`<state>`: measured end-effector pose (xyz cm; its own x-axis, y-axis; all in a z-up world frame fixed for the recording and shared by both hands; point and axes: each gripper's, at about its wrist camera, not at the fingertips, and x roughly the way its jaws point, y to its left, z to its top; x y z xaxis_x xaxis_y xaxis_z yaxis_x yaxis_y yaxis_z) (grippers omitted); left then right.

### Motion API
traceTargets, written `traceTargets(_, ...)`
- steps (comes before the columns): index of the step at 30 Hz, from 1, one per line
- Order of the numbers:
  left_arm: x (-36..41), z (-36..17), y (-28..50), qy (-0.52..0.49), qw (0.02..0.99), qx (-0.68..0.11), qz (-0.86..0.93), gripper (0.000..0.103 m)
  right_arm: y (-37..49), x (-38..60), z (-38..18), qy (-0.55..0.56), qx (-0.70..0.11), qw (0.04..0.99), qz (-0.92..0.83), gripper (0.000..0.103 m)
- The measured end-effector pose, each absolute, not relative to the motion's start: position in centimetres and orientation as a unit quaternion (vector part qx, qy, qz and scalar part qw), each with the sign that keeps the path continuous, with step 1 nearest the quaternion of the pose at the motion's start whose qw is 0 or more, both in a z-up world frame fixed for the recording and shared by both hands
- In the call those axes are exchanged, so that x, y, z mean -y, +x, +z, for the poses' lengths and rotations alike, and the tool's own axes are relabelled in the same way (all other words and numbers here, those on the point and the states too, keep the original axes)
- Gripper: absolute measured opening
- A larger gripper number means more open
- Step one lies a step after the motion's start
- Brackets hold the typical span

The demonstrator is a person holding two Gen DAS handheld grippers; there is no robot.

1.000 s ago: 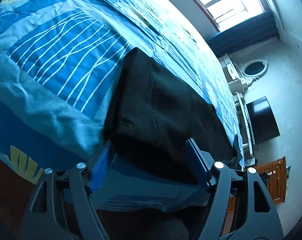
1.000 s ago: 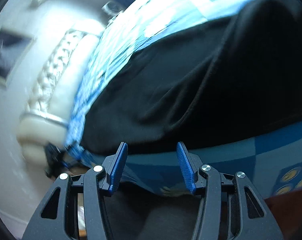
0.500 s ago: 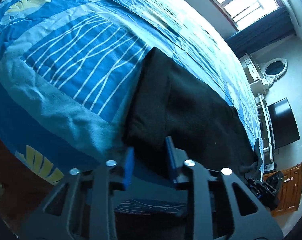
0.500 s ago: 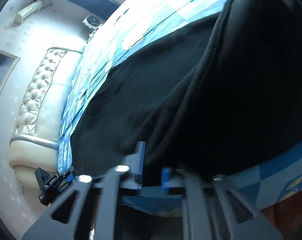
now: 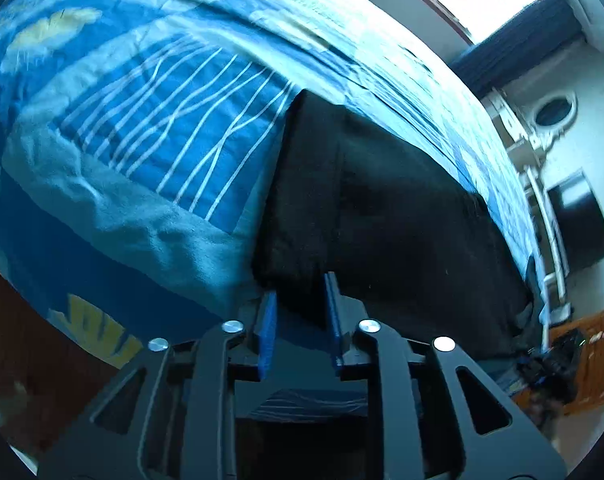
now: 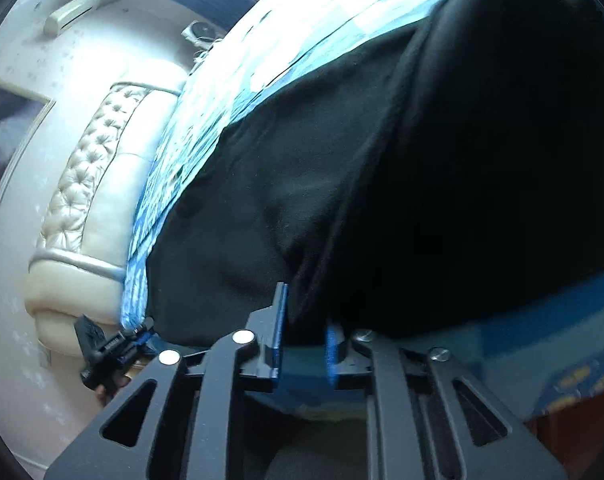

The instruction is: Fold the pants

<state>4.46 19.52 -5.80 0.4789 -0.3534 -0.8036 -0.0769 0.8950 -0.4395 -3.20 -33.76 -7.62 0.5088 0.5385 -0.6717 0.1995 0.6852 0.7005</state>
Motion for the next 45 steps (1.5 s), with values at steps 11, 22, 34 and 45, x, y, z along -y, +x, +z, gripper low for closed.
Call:
traceTargets(11, -16.2, 0.0, 3.9, -0.132, 0.874, -0.461, -0.073, 0.067, -3.9, 50.7, 0.4, 0.326, -0.425, 0.841, -0.077, 0.041)
traceTargets(22, -8.0, -2.3, 8.7, -0.170, 0.858, -0.481, -0.063, 0.089, 15.9, 58.3, -2.5, 0.232, -0.482, 0.802, -0.265, 0.057)
traceTargets(34, -6.3, -4.7, 8.3, -0.136, 0.857, -0.493, -0.063, 0.093, 17.7, 60.7, -6.7, 0.238, -0.510, 0.767, -0.310, 0.020)
traceTargets(45, -6.3, -4.6, 7.9, -0.139, 0.853, -0.499, -0.061, 0.093, 1.7, 63.9, 1.3, 0.369, -0.343, 0.839, -0.204, 0.007)
